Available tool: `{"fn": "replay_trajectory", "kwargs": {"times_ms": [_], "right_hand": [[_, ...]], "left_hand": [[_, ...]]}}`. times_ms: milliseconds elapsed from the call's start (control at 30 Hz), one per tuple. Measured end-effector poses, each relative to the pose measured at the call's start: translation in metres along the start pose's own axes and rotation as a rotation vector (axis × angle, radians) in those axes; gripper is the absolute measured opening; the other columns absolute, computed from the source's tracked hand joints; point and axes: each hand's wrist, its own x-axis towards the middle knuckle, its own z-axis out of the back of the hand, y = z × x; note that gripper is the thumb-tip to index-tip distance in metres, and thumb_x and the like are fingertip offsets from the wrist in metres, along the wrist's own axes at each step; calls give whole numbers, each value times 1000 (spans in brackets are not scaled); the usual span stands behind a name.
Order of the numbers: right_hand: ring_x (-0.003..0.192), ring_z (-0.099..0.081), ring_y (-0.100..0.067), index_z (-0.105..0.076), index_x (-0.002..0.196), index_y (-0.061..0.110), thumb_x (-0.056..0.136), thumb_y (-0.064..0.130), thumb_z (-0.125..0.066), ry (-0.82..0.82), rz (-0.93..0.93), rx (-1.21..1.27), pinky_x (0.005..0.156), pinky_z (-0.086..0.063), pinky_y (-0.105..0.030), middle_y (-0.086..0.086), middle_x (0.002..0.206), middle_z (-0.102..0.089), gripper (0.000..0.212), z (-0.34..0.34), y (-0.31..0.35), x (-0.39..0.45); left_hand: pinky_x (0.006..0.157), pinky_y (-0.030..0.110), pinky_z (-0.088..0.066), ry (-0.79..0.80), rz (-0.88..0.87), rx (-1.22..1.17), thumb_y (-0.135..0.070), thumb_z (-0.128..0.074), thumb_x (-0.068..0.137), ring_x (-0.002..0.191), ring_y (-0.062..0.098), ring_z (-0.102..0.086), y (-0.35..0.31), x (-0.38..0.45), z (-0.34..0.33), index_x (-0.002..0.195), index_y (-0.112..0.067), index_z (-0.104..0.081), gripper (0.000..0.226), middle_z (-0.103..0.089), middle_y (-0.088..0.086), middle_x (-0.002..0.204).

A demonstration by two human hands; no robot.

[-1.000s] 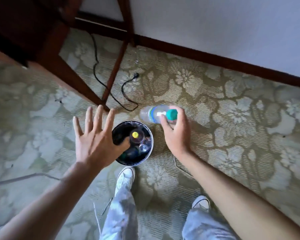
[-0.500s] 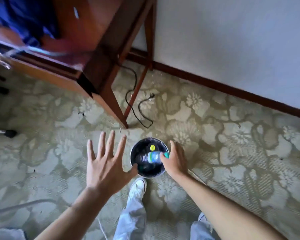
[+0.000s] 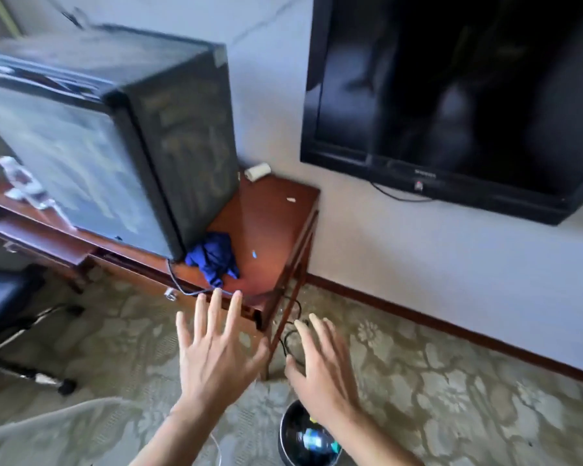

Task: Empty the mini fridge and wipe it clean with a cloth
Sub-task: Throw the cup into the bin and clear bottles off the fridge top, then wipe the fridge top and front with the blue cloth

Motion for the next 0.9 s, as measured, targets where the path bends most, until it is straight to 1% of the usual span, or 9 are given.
{"fn": "replay_trajectory", "kwargs": {"times_ms": [133,233,333,400,500,567,667,800,900], "right_hand": [[126,-53,-31,-61,133,18,81,39,-63,-119,105,67,104,-47,-46,-9,139,-56,56,26,64,8],[121,-56,-29,-63,129,17,78,37,-68,-134,116,82,100,-51,-43,-9,134,-59,55,24,104,4],[124,-54,-29,-60,132,18,79,39,-68,-65,108,81,103,-48,-42,-10,137,-55,57,4,138,-7],[128,-50,-26,-57,135,21,81,41,-66,-12,97,69,104,-47,-42,-8,141,-52,58,-10,154,-8],[132,-46,-23,-52,139,22,83,44,-61,43,98,11,107,-45,-42,-6,145,-48,61,-34,171,10],[133,-45,-25,-51,141,20,84,45,-59,79,72,-27,109,-43,-43,-8,146,-47,63,-52,177,29],[136,-42,-28,-49,145,20,86,45,-62,154,14,-70,112,-40,-44,-11,151,-43,66,-83,192,62],[143,-34,-27,-37,152,26,89,46,-59,291,-131,-97,115,-36,-41,-11,160,-29,69,-115,212,107],[144,-33,-30,-33,153,27,90,45,-57,376,-229,-101,115,-34,-42,-13,163,-21,70,-136,225,141]], "left_hand": [[120,66,-22,-138,103,-10,-75,-44,79,153,36,-28,45,-16,62,158,-23,-39,95,-38,13,163],[120,65,-23,-209,169,-5,-73,-46,80,153,35,-27,87,-37,91,157,-24,-39,91,-37,10,162],[122,63,-20,-192,199,24,-75,-44,80,155,34,-24,126,-55,104,158,-27,-36,92,-35,10,164],[123,62,-19,-164,185,32,-79,-40,83,156,33,-22,147,-58,103,160,-28,-34,92,-34,10,165],[124,63,-18,-138,169,23,-82,-37,86,156,32,-21,177,-46,91,160,-29,-33,91,-33,9,166],[124,63,-16,-102,158,12,-83,-36,88,157,31,-20,194,-29,80,160,-29,-33,90,-32,8,166],[125,63,-13,-17,131,-9,-83,-32,89,158,31,-16,222,2,64,162,-29,-30,91,-28,8,168],[125,63,-13,38,53,-17,-83,-32,89,158,31,-16,264,39,54,163,-27,-28,92,-27,8,169],[126,60,-8,10,24,-35,-81,-32,90,160,29,-10,296,73,58,164,-28,-23,92,-22,6,171]]}}
